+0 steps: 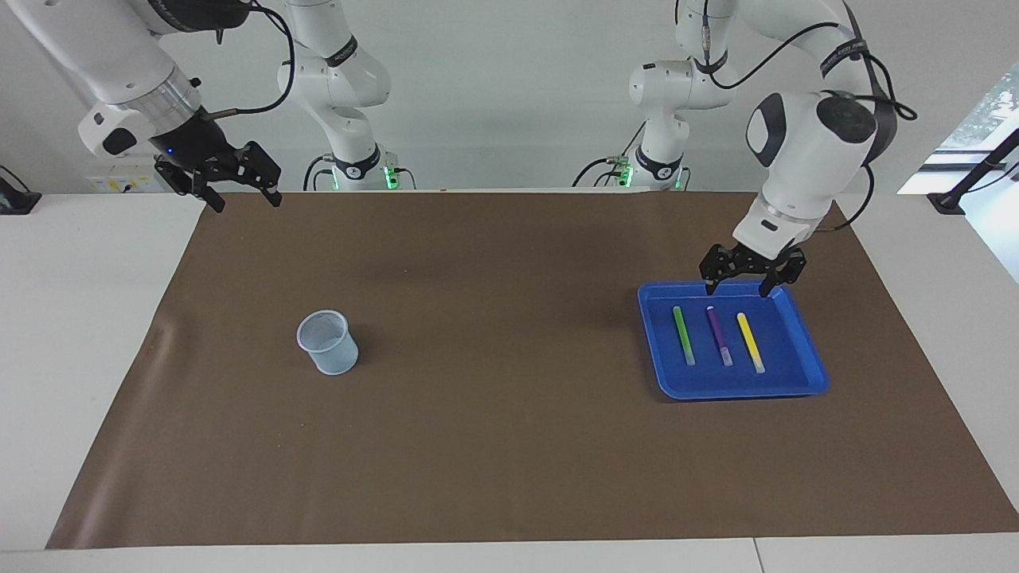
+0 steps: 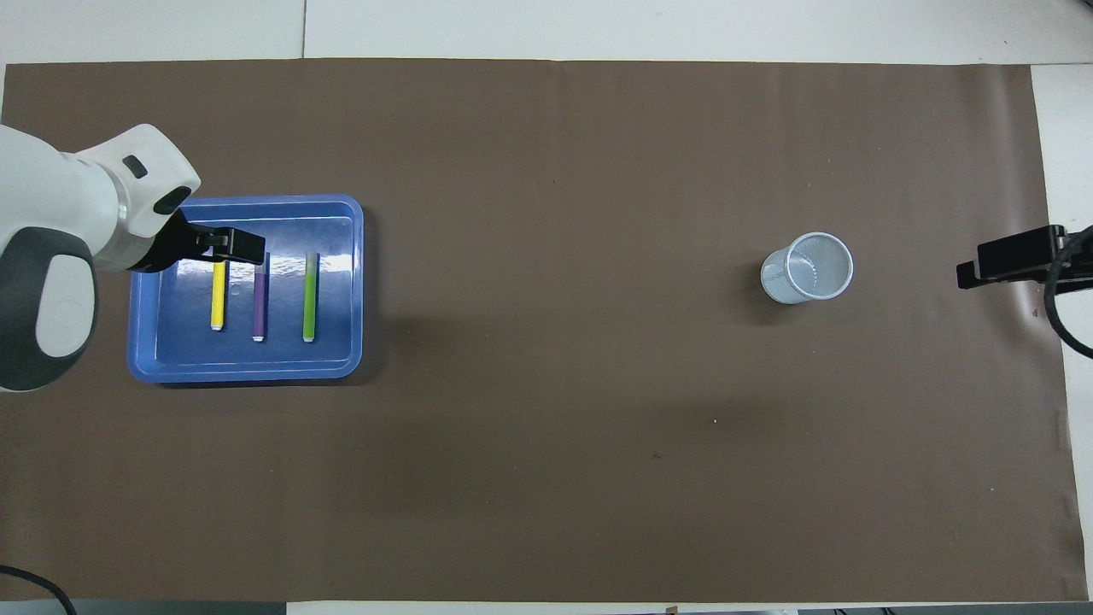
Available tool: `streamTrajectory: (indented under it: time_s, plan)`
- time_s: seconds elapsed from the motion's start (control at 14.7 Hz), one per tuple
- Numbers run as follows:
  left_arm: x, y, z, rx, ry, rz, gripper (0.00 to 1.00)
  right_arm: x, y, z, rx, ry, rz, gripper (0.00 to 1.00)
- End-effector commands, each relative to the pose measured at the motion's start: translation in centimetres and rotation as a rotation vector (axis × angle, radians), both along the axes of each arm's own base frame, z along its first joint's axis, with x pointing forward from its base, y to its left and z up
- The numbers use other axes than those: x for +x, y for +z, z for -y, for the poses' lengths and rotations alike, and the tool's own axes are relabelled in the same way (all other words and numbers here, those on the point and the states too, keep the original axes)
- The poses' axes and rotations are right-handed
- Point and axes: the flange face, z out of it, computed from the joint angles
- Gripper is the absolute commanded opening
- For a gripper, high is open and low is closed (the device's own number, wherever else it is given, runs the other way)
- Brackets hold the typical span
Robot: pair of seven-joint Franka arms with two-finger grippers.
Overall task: Transfer and insert pens with both arms
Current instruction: 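Reach the left gripper into the blue tray and grasp the green pen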
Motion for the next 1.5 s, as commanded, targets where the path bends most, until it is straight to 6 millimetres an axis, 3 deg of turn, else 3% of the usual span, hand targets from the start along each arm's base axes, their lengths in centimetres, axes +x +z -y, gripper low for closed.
streamTrajectory:
  time_s: [0.0, 0.34, 0.41, 0.54, 0.61, 0.68, 0.82, 0.95, 1.22, 1.43]
  plan:
    - [0.0, -5.6, 0.3, 0.014, -0.015, 0.017, 1.00, -0.5, -0.5, -0.8, 0.091, -0.016, -0.016, 1.00]
    - [0.4, -11.8, 0.5, 0.008, -0.025, 0.020, 0.95, -0.8, -0.5, -2.3, 0.135, 0.001, -0.017, 1.00]
    - [0.6, -13.2, 1.4, 0.005, -0.039, 0.021, 0.95, -0.9, -0.6, -3.1, 0.134, 0.014, -0.023, 1.00]
    - [0.8, -14.6, 1.5, 0.002, -0.040, 0.030, 0.95, -1.3, -1.0, -4.0, 0.136, 0.039, -0.033, 1.00]
    - [0.8, -14.7, 1.5, 0.002, -0.040, 0.027, 0.91, -1.5, -1.3, -4.0, 0.136, 0.041, -0.038, 1.00]
    - [0.8, -14.7, 1.5, 0.001, -0.036, 0.025, 0.77, -1.5, -1.4, -4.0, 0.137, 0.043, -0.041, 1.00]
    - [0.8, -14.7, 1.5, 0.002, -0.035, 0.025, 0.32, -1.6, -1.4, -4.1, 0.143, 0.047, -0.043, 1.00]
    - [0.7, -14.8, 1.6, 0.003, -0.037, 0.014, 0.00, -1.7, -1.3, -4.3, 0.146, 0.046, -0.047, 1.00]
    - [0.8, -14.3, 1.4, 0.003, -0.033, 0.019, 0.00, -1.2, -1.6, -5.2, 0.179, 0.056, -0.009, 1.00]
    - [1.0, -10.6, 0.9, 0.011, -0.014, -0.010, 0.00, -2.5, -2.7, -6.0, 0.283, 0.029, -0.021, 1.00]
